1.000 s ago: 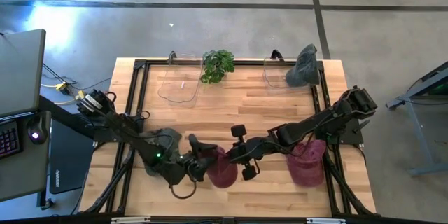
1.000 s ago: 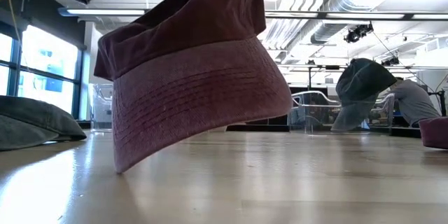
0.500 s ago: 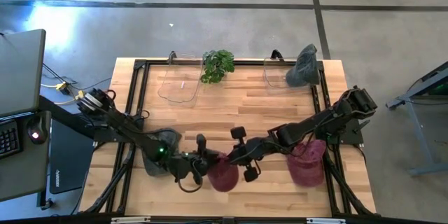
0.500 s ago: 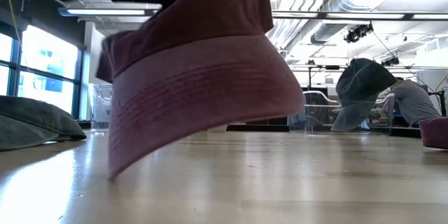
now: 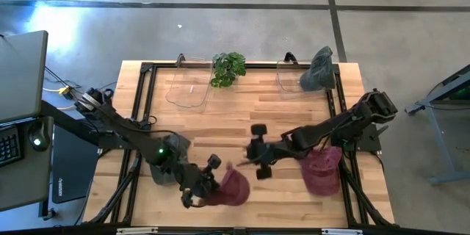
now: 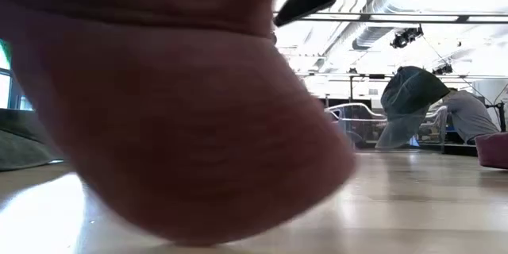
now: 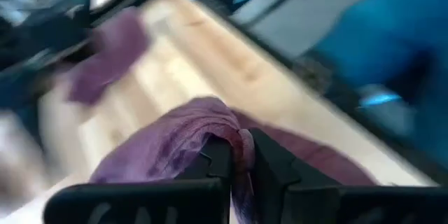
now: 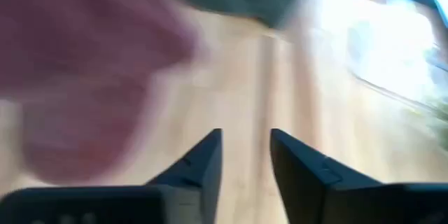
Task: Pick & Place hat
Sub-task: Put the left red cap into the left transparent bin
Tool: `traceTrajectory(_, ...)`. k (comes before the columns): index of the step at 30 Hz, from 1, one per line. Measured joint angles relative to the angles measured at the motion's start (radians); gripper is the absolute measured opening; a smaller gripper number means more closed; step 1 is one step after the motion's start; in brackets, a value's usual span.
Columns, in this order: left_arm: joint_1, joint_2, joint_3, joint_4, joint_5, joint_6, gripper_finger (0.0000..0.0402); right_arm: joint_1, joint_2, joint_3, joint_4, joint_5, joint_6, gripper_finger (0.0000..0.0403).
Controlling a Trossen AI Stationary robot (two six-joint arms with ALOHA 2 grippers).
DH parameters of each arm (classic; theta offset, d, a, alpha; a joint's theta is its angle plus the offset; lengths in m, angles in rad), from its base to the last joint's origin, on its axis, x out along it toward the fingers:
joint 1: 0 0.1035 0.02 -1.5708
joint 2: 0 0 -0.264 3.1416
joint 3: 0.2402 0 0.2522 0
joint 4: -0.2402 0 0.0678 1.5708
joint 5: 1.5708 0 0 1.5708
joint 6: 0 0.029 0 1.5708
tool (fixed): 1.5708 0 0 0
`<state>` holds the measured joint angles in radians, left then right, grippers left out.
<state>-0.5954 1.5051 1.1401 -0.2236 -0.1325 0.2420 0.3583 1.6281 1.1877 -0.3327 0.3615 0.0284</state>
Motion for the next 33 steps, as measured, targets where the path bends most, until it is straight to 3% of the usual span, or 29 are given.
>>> traceTrajectory(5,0.011,-0.018,0.100,-0.142,0.097,0.007,0.0009,0.029,-0.010,-0.014,-0.007,0.148,0.048,0.0183)
traceTrajectory(13,0.139,-0.085,0.100,-0.264,-0.025,0.014,0.0009,0.171,-0.005,-0.301,0.496,0.266,-0.004,0.0186)
traceTrajectory(17,0.267,-0.106,0.048,-0.283,-0.027,-0.017,0.0009,0.183,-0.013,-0.393,0.609,0.332,0.004,0.0181)
traceTrajectory(24,0.474,-0.065,-0.143,0.013,0.292,-0.101,0.0023,0.163,-0.052,-0.418,0.609,0.269,0.083,0.0183)
traceTrajectory(31,0.561,-0.033,-0.212,0.115,0.377,-0.168,0.0043,0.159,-0.054,-0.411,0.611,0.189,0.122,0.0179)
traceTrajectory(33,0.583,-0.032,-0.213,0.113,0.449,-0.171,0.0061,0.144,-0.054,-0.411,0.614,0.148,0.181,0.0180)
